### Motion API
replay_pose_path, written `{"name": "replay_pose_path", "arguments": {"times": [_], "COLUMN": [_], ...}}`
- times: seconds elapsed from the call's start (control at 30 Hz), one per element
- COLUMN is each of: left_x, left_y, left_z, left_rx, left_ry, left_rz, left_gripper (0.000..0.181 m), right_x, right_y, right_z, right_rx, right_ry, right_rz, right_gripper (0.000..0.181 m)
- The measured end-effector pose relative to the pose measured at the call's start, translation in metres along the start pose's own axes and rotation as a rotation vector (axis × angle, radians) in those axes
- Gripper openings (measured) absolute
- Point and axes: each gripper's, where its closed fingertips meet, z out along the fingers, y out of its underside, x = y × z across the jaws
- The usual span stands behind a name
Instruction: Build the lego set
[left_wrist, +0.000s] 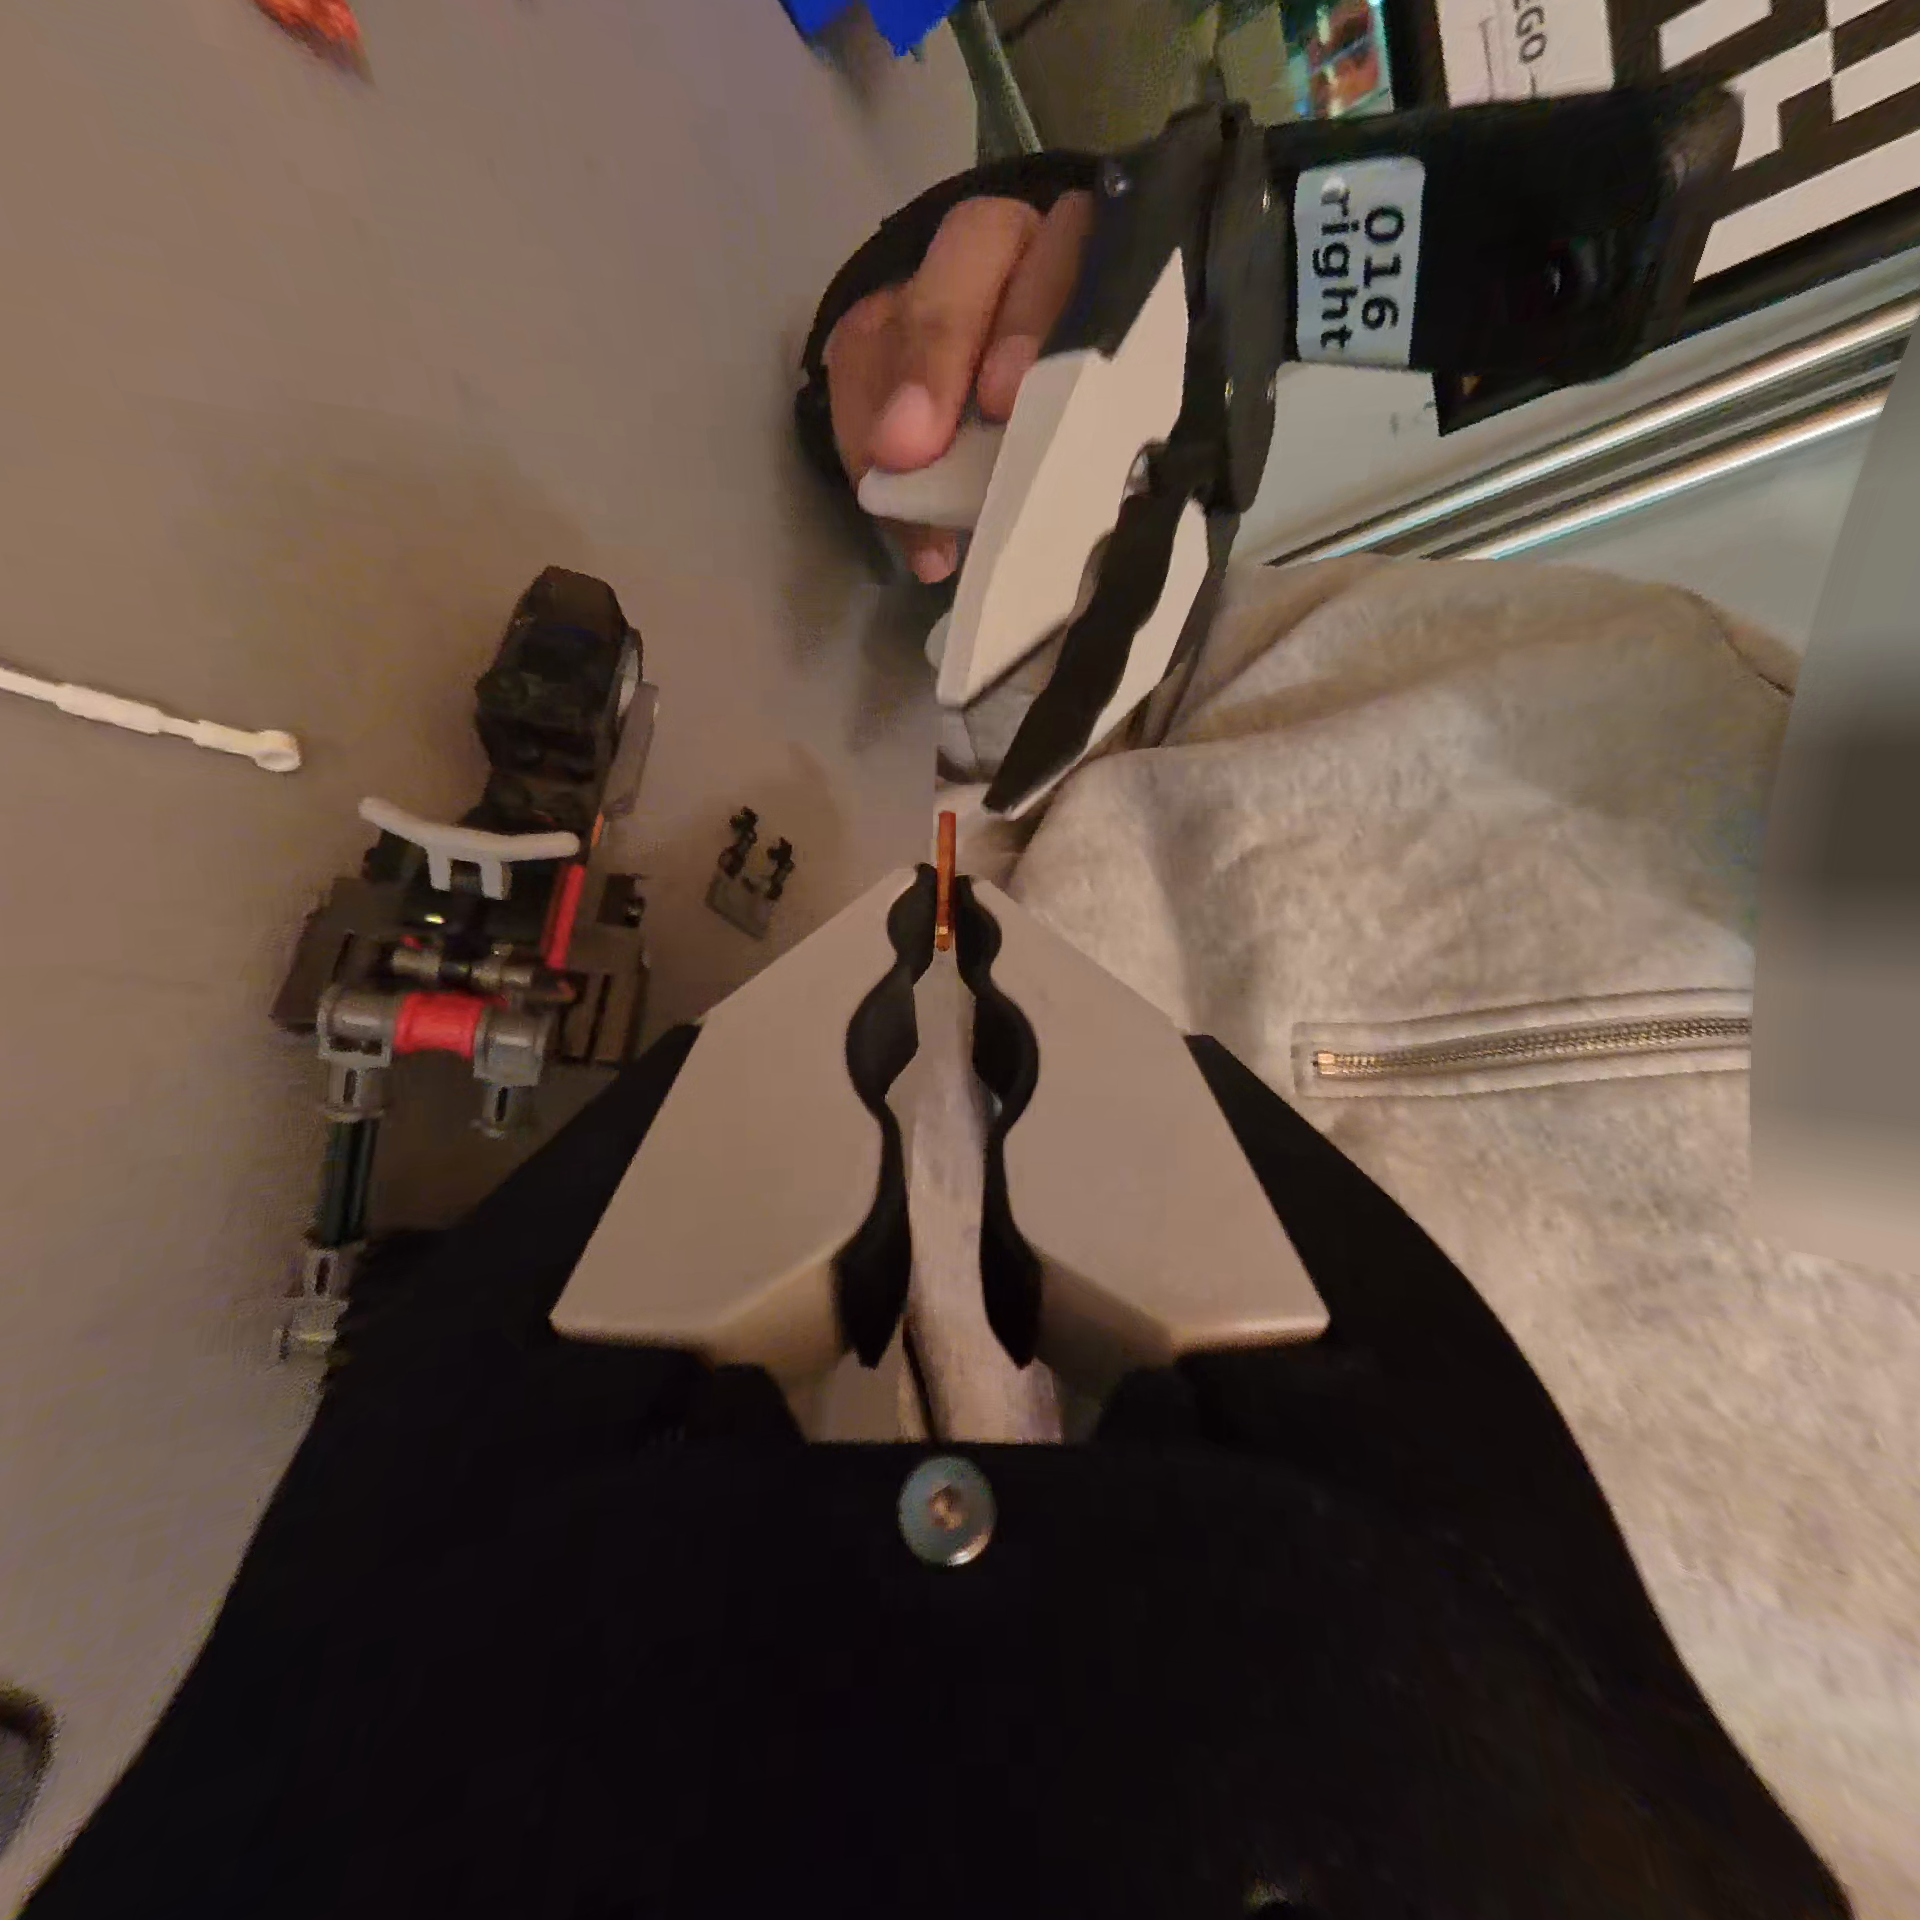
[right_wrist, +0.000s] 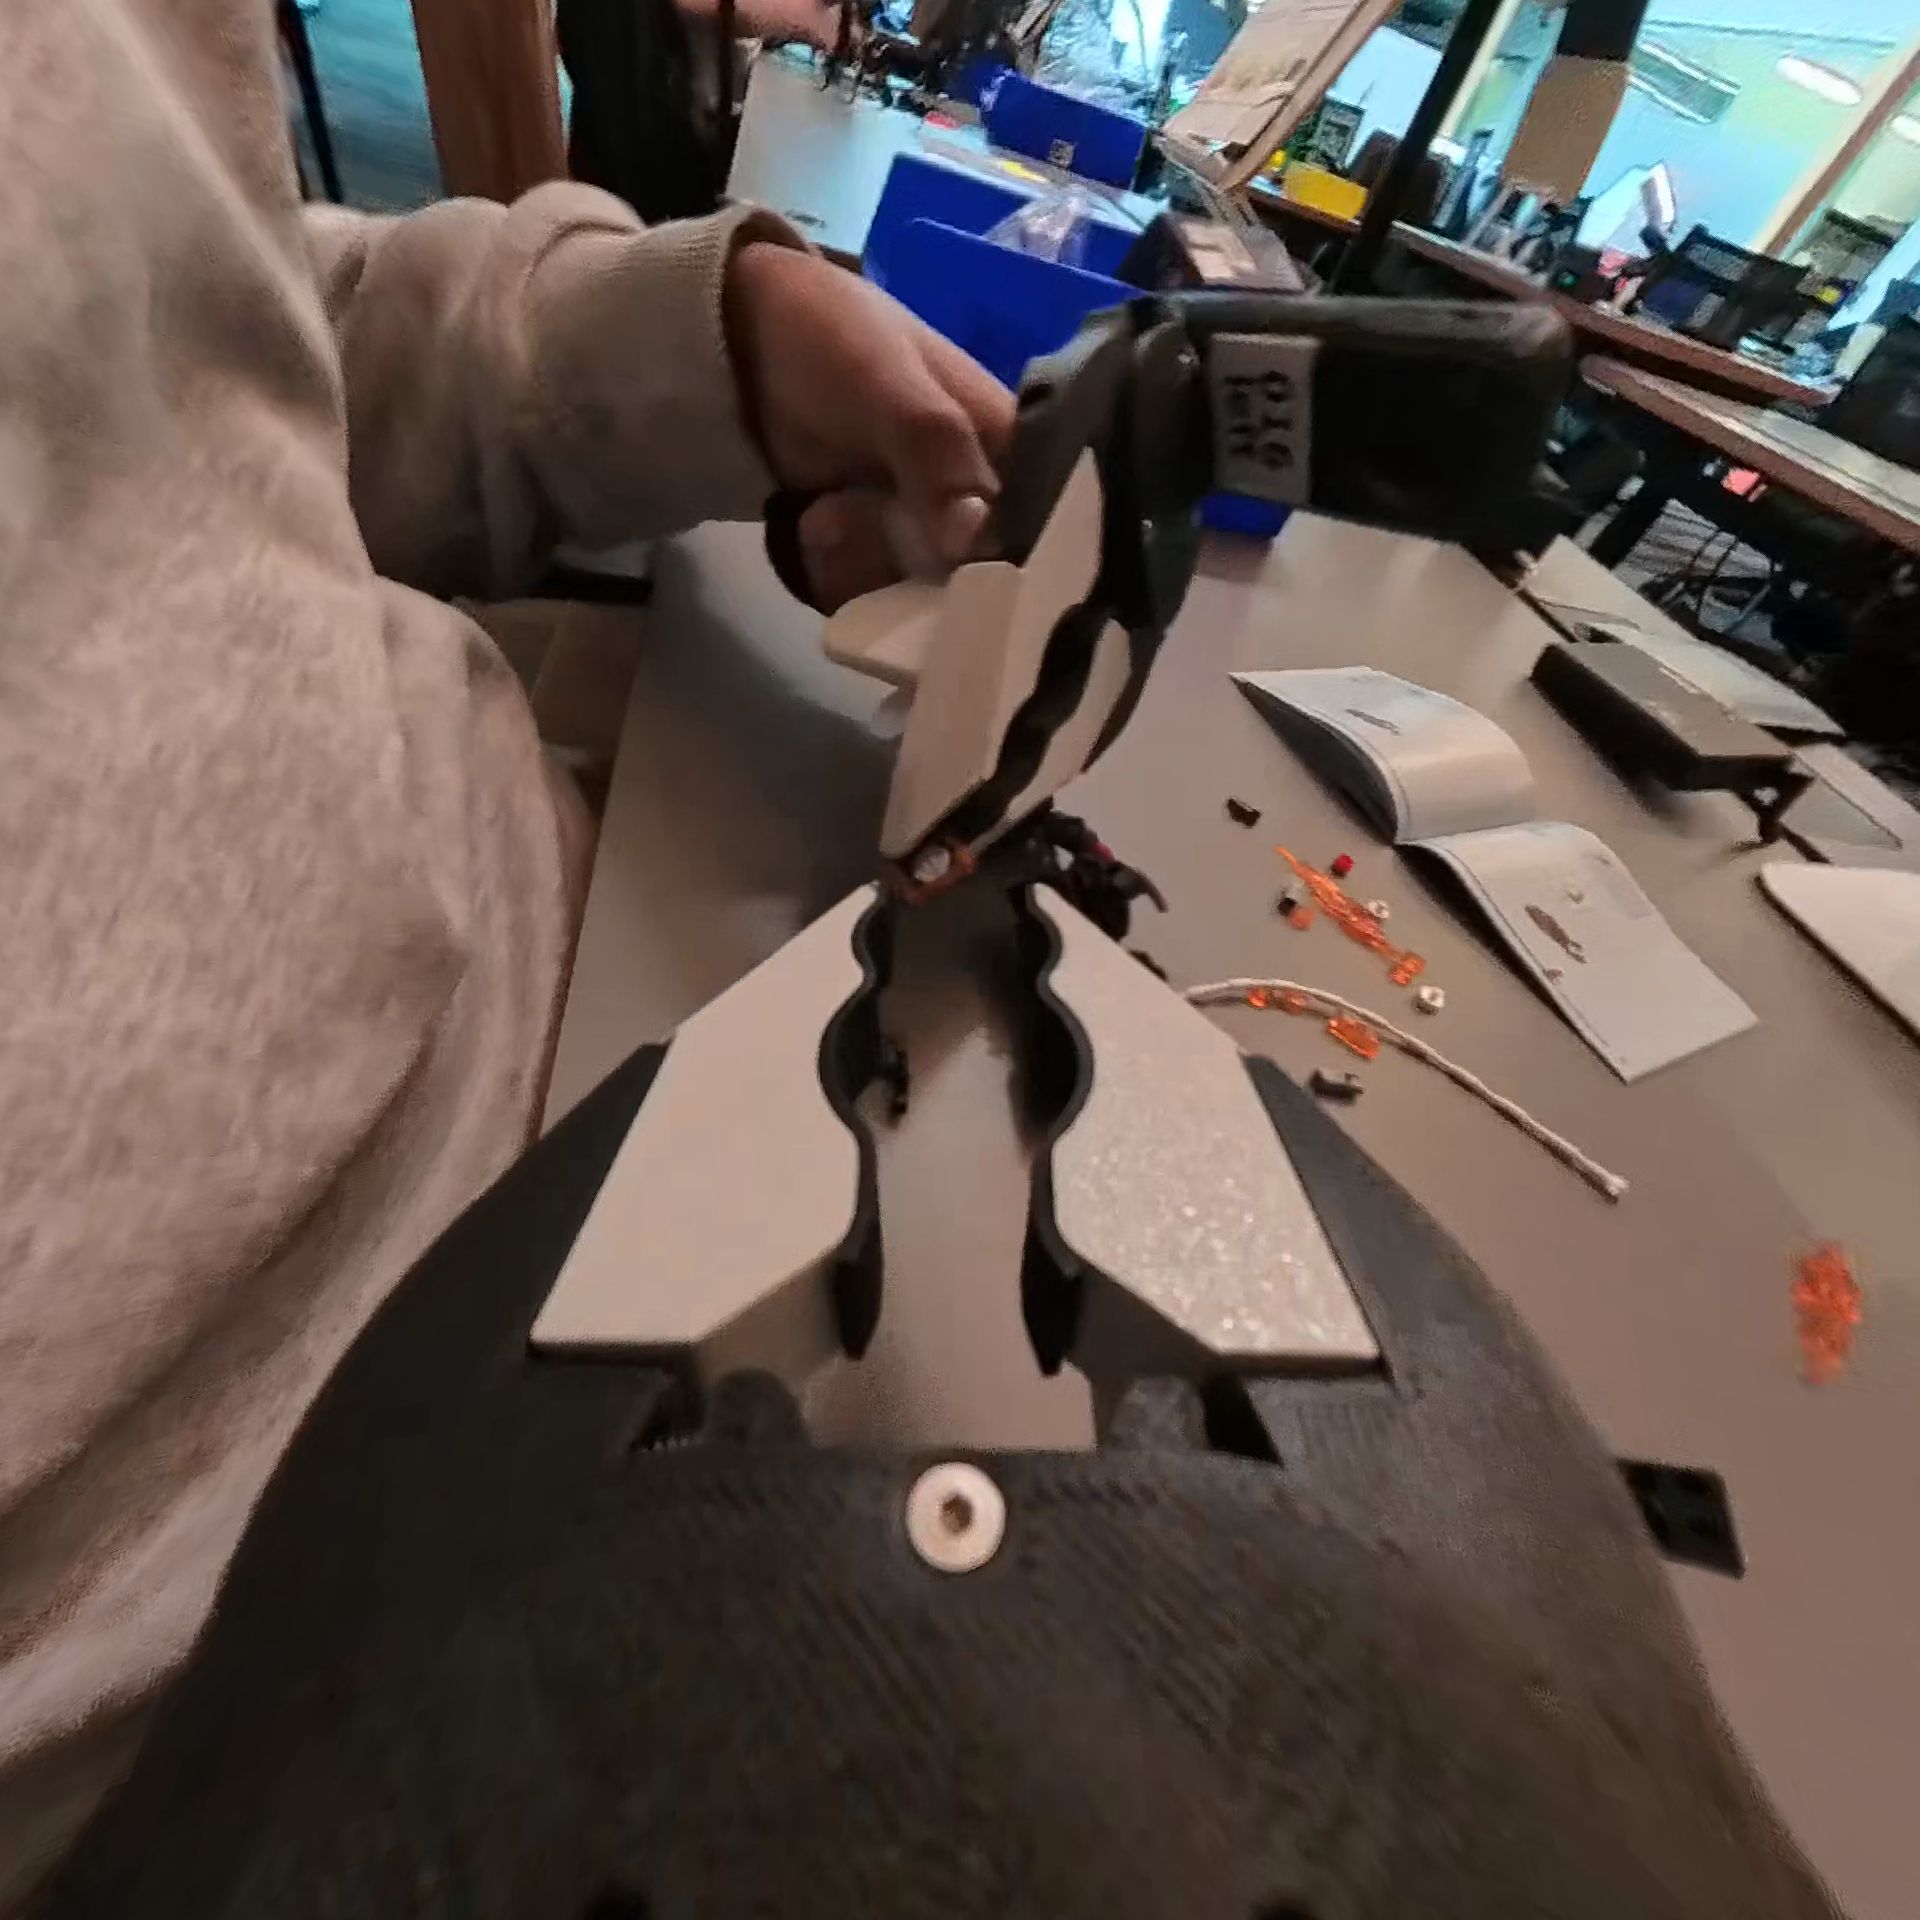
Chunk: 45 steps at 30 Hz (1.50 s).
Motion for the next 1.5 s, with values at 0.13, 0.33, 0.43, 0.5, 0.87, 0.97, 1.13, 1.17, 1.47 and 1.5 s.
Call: {"name": "replay_pose_path", "arguments": {"times": [0.13,0.33,0.43,0.5,0.87,0.97,1.13,1.17,1.47,1.5], "left_x": [0.006,0.003,0.001,-0.001,-0.002,-0.003,-0.014,-0.019,-0.035,-0.034], "left_y": [0.006,0.015,0.019,0.021,0.028,0.027,0.020,0.018,0.018,0.019], "left_z": [0.004,0.008,0.010,0.011,0.010,0.000,-0.028,-0.034,-0.074,-0.073], "left_rx": [-0.035,-0.094,-0.115,-0.126,-0.161,-0.141,-0.028,0.008,0.277,0.279], "left_ry": [0.070,0.086,0.081,0.074,0.013,-0.046,-0.230,-0.297,-0.642,-0.630], "left_rz": [-0.016,-0.031,-0.038,-0.044,-0.033,-0.011,0.083,0.144,0.469,0.473], "left_gripper": [0.001,0.001,0.001,0.001,0.004,0.012,0.023,0.025,0.024,0.025], "right_x": [-0.014,-0.022,-0.023,-0.024,-0.026,-0.019,-0.010,-0.008,-0.019,-0.022], "right_y": [0.004,0.015,0.016,0.017,0.018,0.018,0.022,0.024,0.018,0.020], "right_z": [0.011,0.018,0.019,0.019,0.023,0.024,0.025,0.027,0.050,0.052], "right_rx": [-0.050,-0.129,-0.134,-0.136,-0.162,-0.167,-0.203,-0.217,-0.290,-0.315], "right_ry": [-0.020,-0.044,-0.051,-0.052,-0.025,0.012,0.057,0.063,0.017,0.004], "right_rz": [-0.090,-0.142,-0.148,-0.155,-0.202,-0.181,-0.142,-0.129,-0.006,0.003], "right_gripper": [0.021,0.019,0.017,0.016,0.013,0.013,0.013,0.013,0.014,0.014]}}
